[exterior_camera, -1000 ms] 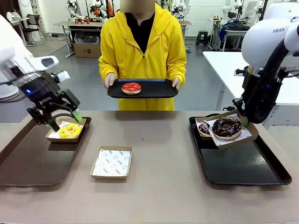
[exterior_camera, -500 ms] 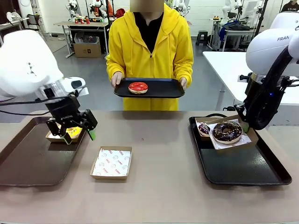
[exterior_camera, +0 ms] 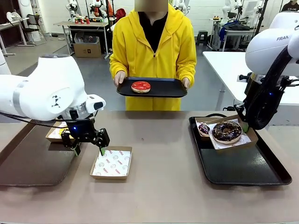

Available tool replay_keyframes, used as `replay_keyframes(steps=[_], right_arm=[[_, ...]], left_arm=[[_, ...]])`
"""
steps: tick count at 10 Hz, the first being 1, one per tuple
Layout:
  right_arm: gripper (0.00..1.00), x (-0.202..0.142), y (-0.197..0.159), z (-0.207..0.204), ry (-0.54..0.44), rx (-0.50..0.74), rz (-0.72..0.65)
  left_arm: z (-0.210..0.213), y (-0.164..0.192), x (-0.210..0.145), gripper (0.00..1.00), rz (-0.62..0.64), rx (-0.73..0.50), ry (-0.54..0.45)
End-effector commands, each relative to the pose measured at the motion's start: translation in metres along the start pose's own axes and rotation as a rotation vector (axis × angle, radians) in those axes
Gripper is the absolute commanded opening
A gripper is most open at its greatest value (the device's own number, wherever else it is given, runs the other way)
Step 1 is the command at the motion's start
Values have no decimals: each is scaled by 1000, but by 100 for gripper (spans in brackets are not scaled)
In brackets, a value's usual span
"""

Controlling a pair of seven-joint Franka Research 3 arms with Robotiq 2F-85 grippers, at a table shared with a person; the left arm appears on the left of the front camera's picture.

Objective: Individually package the donuts and arrange them on the tray.
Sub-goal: Place the picked Paper togo box on the Handle tray while simultaneously picking up another Paper togo box from the table with the other hand.

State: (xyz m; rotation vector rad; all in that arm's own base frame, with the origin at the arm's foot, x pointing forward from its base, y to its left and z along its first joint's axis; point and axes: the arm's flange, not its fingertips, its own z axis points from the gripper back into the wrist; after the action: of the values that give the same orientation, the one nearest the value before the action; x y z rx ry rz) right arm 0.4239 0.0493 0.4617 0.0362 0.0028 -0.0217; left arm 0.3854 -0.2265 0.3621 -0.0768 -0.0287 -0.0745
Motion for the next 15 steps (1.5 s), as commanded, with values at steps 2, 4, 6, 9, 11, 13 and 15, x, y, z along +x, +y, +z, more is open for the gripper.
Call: replay_keyframes(steps=[2,4,6,9,11,13,15], right_arm=[[2,1,-1,1,3,-5,1],[2,1,-1,1,3,-5,1],[2,1,-1,1,3,-5,1],[2,-3,-1,-6,-8,3,-3],[2,-14,-5,-21,-23,-6,-29],[2,-21,-8,-35,-15,-33,-27],[2,-20,-13,-49,3,-17,-30]], left_arm=[[9,4,0,97,-6,-1,-7],[9,4,0,97,-6,-1,-7],[9,4,0,97,-6,-1,-7],[6,4,2,97,7,-6,-8],[1,4,0,97,16,1,-29],[-8,1,1,97,34,6,-55],[-19,-3,3,97,47,31,-33]])
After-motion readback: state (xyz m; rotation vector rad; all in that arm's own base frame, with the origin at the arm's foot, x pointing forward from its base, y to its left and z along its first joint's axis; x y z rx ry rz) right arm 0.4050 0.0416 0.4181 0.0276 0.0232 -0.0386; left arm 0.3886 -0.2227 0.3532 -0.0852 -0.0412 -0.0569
